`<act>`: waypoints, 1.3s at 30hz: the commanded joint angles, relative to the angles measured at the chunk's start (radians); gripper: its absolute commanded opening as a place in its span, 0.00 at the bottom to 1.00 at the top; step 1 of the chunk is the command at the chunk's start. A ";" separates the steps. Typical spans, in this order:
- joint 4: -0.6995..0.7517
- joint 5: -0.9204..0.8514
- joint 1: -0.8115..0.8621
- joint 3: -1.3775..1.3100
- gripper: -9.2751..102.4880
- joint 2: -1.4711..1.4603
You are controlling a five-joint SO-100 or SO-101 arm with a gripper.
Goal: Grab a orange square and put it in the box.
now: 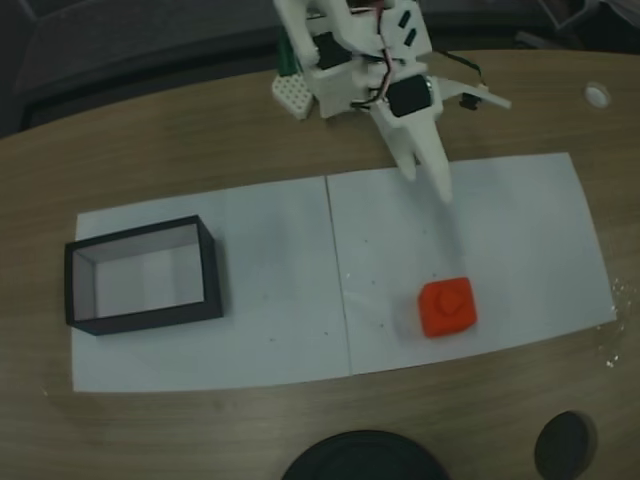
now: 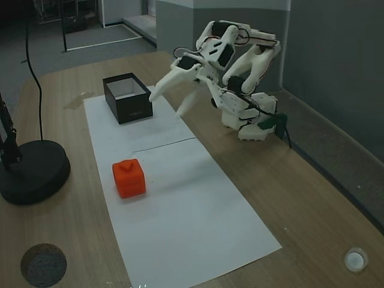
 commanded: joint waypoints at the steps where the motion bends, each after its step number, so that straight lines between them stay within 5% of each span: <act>1: 0.049 0.008 -0.049 -0.282 0.38 -0.321; 14: 0.230 0.009 0.041 -0.934 0.38 -1.017; 35: 0.216 0.025 0.041 -1.072 0.37 -1.304; 39: 0.218 0.002 0.021 -1.086 0.22 -1.342</act>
